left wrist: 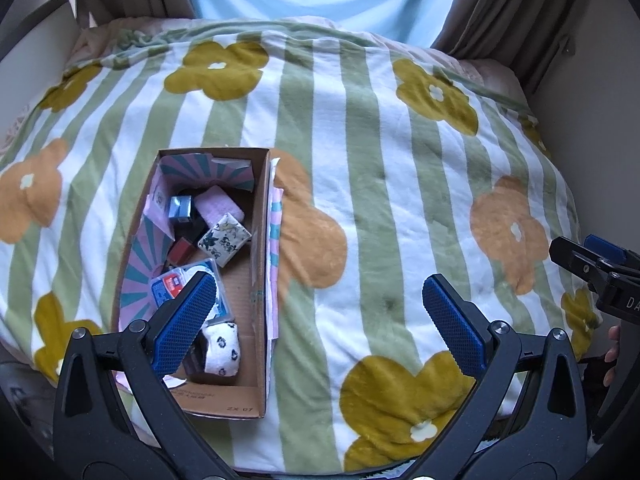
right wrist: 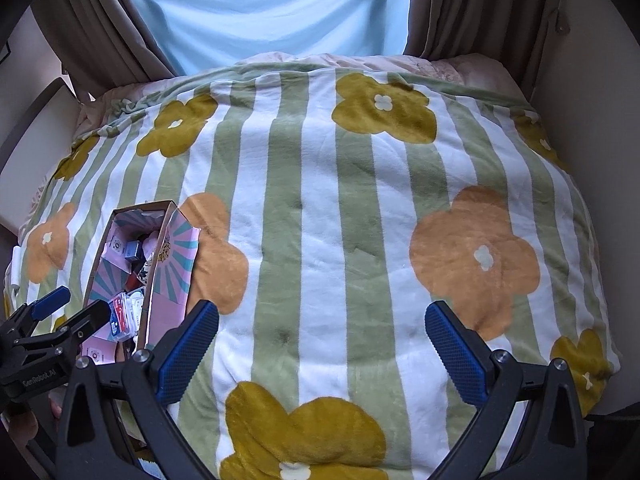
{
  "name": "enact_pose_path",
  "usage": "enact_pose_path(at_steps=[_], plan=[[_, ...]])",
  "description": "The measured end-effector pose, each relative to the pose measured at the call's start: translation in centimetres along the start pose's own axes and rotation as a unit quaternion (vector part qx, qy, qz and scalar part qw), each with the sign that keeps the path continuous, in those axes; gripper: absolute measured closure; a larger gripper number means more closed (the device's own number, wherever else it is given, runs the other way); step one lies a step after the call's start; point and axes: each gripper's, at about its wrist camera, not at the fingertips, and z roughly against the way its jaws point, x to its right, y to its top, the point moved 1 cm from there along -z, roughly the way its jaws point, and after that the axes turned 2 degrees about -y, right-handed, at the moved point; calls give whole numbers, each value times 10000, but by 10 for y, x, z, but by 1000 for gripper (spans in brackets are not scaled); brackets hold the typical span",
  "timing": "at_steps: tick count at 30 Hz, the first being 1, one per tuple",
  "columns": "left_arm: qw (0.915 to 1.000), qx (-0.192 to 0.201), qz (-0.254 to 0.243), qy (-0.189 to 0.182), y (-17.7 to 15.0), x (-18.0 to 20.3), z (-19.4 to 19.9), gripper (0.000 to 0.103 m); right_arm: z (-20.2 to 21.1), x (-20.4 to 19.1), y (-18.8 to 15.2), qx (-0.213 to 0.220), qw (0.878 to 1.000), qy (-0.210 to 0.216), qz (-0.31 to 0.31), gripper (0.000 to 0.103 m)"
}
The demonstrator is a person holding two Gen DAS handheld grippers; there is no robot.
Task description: Organize objects
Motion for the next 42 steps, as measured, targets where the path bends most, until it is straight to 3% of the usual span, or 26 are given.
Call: enact_pose_path(at_steps=[32,38,42], plan=[[9998,103,-89,170,5,1,5,0,7,3,0,118,9999,-18,-95,0],[9998,9,78,-167,7,3,6,0,8,2,0,135,9999,-2,-95,0],[9999,35,51,89,9,8,9,0,10,0,4,139,9999,20,-95,0]])
